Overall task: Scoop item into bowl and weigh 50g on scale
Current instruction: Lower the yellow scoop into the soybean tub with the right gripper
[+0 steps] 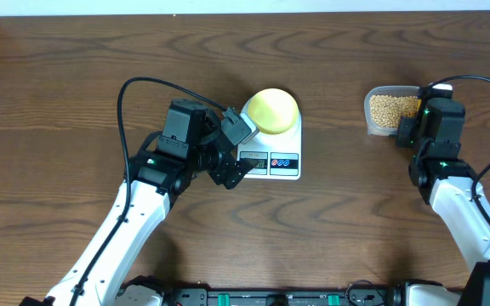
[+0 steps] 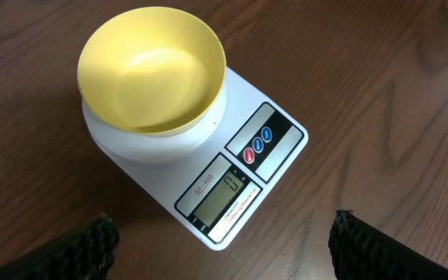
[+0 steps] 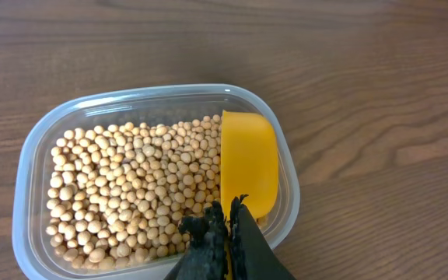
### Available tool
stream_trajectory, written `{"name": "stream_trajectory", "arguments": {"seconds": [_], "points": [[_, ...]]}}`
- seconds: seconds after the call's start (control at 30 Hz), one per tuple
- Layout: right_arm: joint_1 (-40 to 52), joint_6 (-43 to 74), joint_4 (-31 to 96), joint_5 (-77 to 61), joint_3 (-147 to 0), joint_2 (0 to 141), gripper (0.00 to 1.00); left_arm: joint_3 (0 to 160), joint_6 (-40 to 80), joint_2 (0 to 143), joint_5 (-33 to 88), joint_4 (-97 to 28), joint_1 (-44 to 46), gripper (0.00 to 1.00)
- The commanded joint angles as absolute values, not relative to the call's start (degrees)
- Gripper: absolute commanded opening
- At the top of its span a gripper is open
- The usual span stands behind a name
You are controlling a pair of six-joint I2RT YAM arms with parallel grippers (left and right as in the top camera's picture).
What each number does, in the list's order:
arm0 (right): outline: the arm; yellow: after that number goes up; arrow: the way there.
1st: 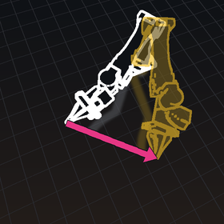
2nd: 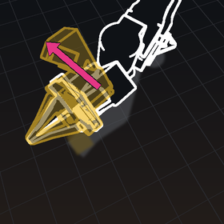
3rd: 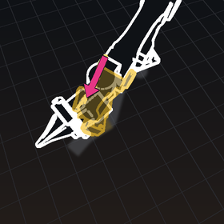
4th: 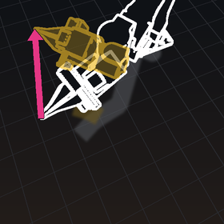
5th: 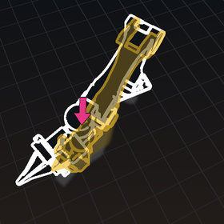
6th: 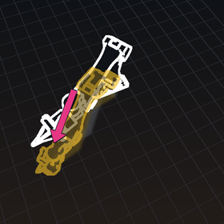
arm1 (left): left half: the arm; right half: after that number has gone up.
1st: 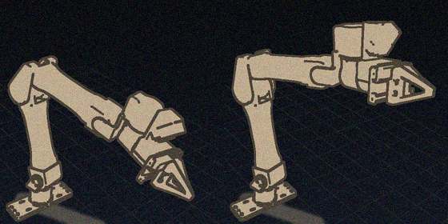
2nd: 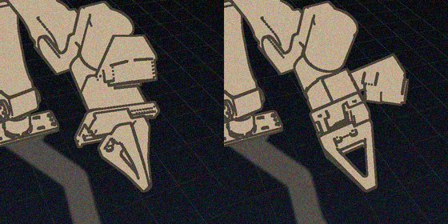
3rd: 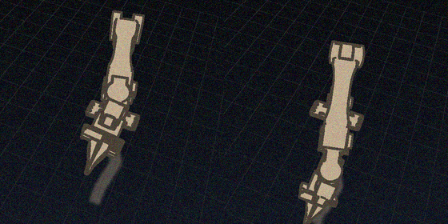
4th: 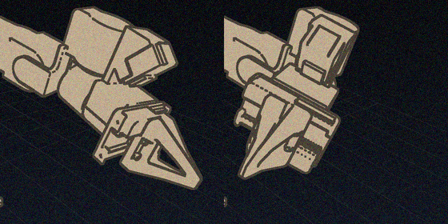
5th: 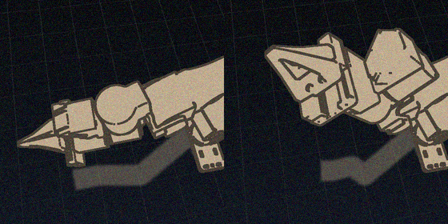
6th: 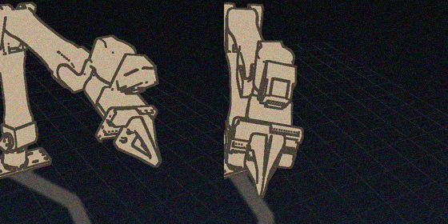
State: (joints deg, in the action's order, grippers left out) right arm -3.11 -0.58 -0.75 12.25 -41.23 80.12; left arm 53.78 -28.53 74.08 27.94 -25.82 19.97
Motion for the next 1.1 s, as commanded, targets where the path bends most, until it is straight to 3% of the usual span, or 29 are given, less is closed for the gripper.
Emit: {"name": "stream_trajectory", "arguments": {"seconds": [0.0,1.07], "points": [[-3.33,0.43,-0.89,12.93,-42.26,80.49,0.01,53.67,-28.67,73.84,27.59,-26.06,19.68,0.88],[-3.95,3.84,-0.54,-6.5,-42.26,83.33,0.01,53.67,-28.67,73.84,27.59,-26.09,19.68,0.88]]}}
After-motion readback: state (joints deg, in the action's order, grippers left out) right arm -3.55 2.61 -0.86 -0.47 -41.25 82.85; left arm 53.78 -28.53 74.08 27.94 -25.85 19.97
